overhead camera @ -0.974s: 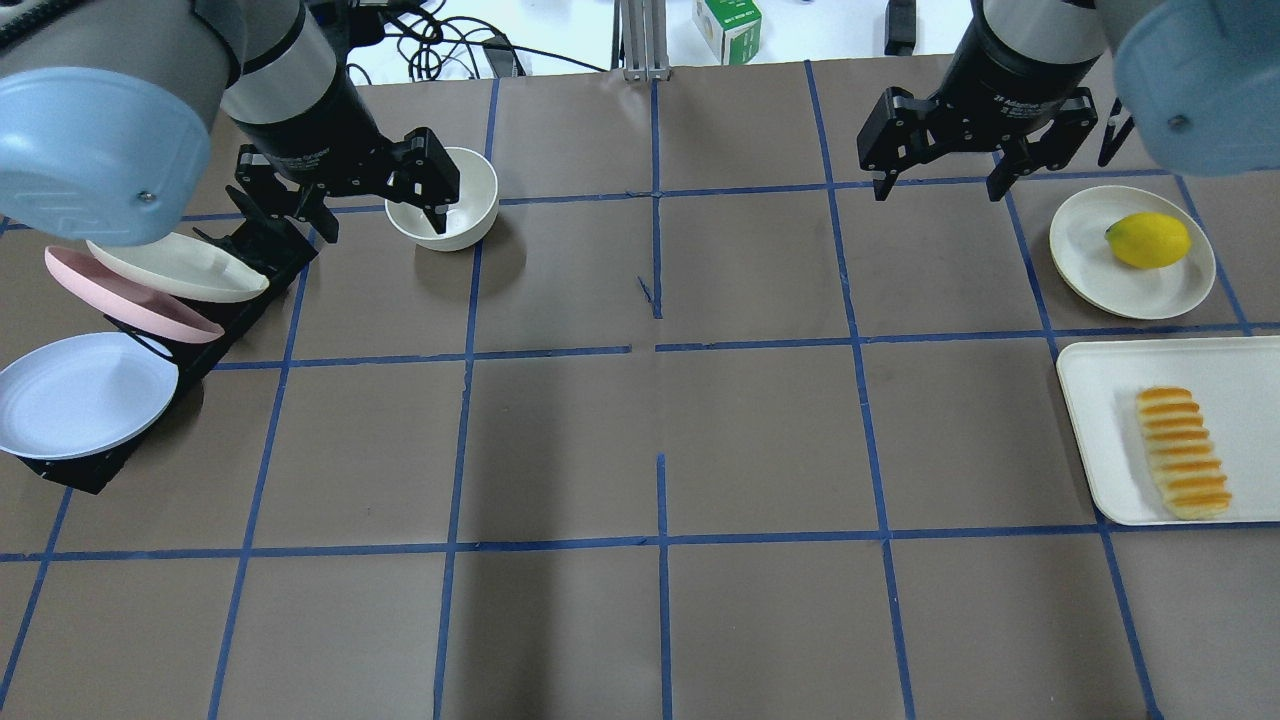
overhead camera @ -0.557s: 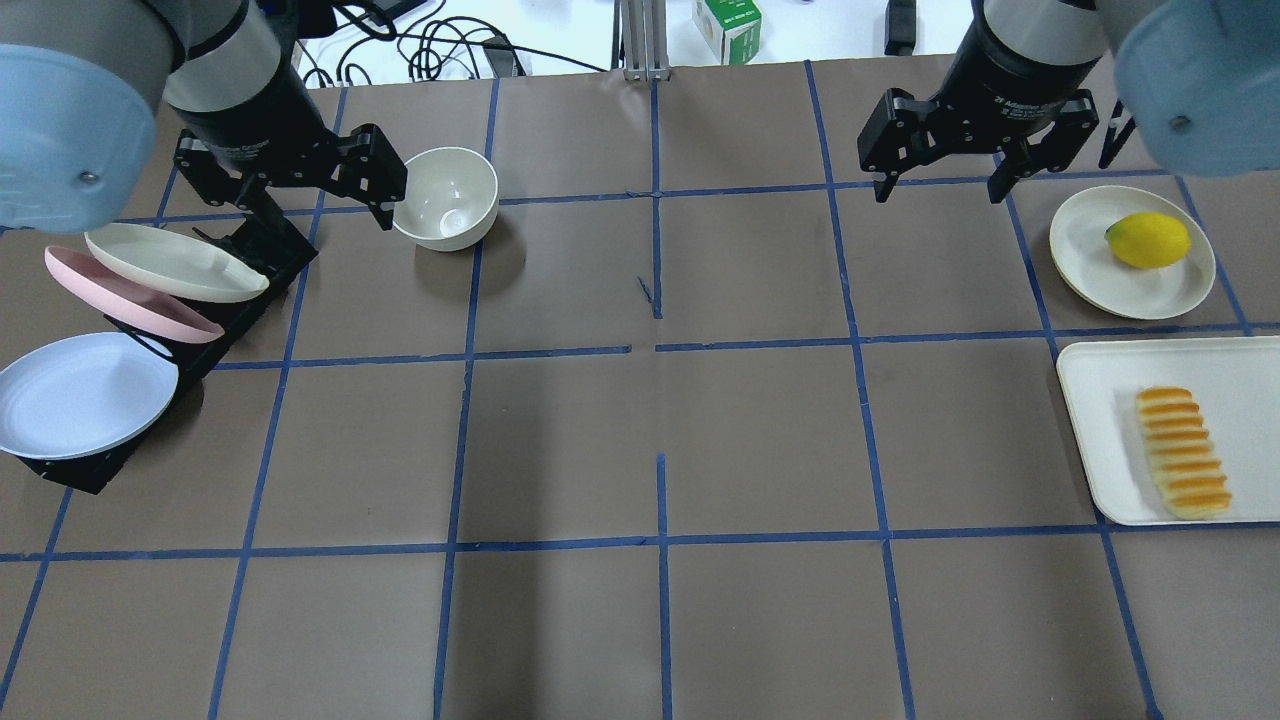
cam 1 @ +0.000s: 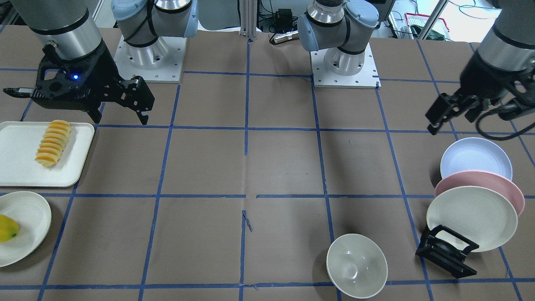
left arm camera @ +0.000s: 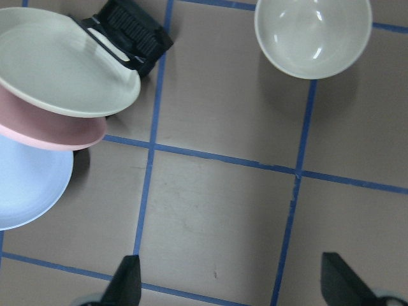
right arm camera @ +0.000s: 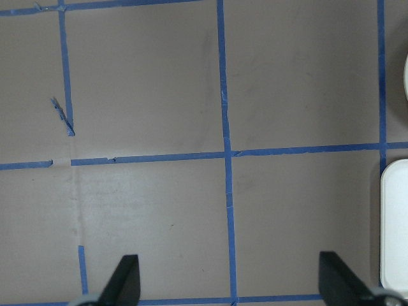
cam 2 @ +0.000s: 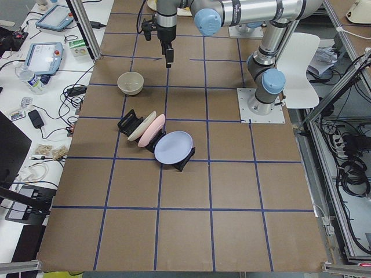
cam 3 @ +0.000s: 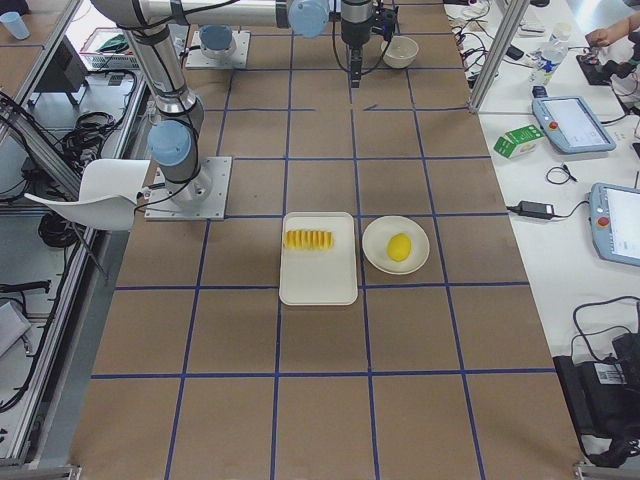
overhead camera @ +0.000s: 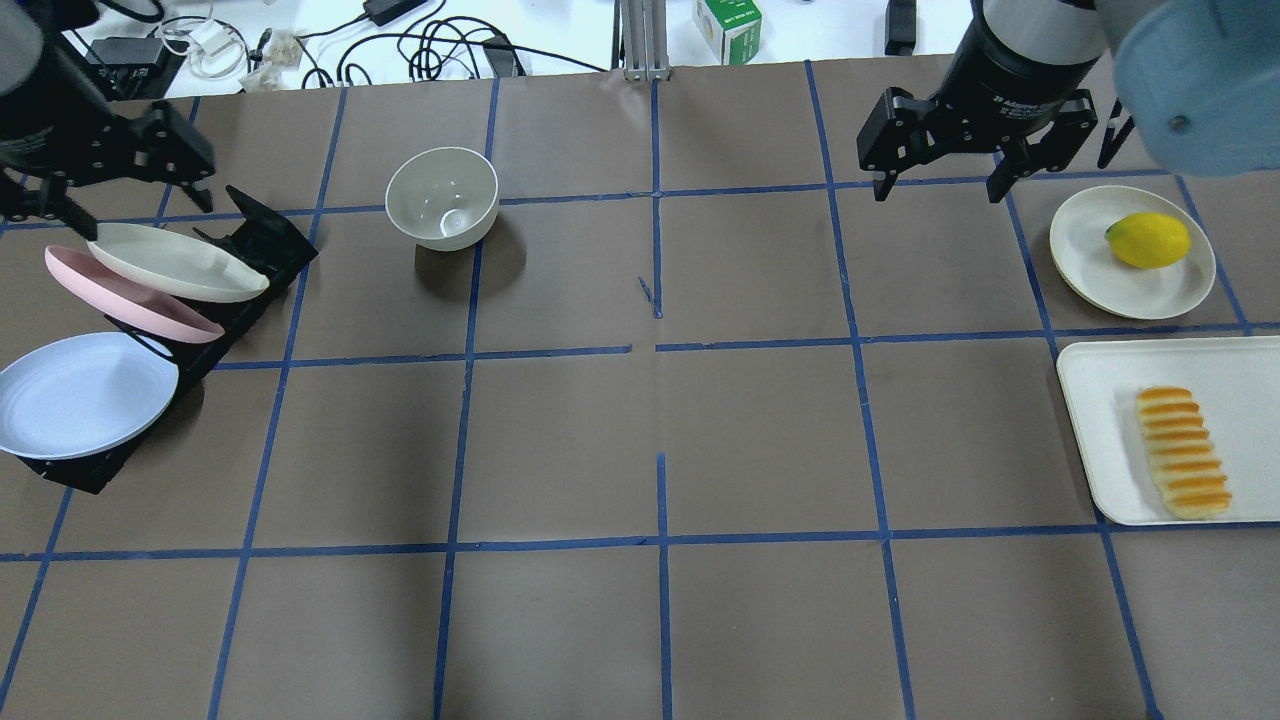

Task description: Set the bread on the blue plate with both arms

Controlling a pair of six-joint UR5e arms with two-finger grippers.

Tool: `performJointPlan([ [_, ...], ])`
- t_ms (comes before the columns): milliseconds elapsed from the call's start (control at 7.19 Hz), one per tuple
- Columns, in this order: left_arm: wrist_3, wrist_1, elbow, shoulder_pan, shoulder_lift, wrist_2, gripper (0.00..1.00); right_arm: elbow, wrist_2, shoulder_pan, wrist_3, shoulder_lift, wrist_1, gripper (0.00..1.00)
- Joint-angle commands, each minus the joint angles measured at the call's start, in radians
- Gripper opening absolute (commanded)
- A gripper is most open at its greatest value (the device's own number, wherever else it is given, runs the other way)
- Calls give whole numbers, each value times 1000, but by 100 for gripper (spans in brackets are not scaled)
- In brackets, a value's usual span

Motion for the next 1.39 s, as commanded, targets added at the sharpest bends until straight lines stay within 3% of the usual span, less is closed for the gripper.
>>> performJointPlan([
  [0, 40, 26, -11, 243, -28, -2, 100, 0, -1, 0, 0, 0, 0, 100],
  [278, 48, 80, -54, 436, -102, 41, 100, 0, -1, 0, 0, 0, 0, 100],
  [417, 57, 220, -113, 482, -151, 40, 100, 0, 5, 0, 0, 1, 3, 100],
  [557, 102, 346, -155, 487, -204, 35, 100, 1, 4, 0, 0, 0, 3, 100],
  [974, 65, 358, -192, 487, -274, 52, 95, 3, 10, 0, 0, 0, 5, 100],
  [1113, 67, 359, -192, 490, -297, 53, 86, 14, 11, 0, 0, -2, 3, 100],
  [1252, 71, 358, -188, 492, -304, 61, 63, 17, 13, 0, 0, -2, -7, 100],
])
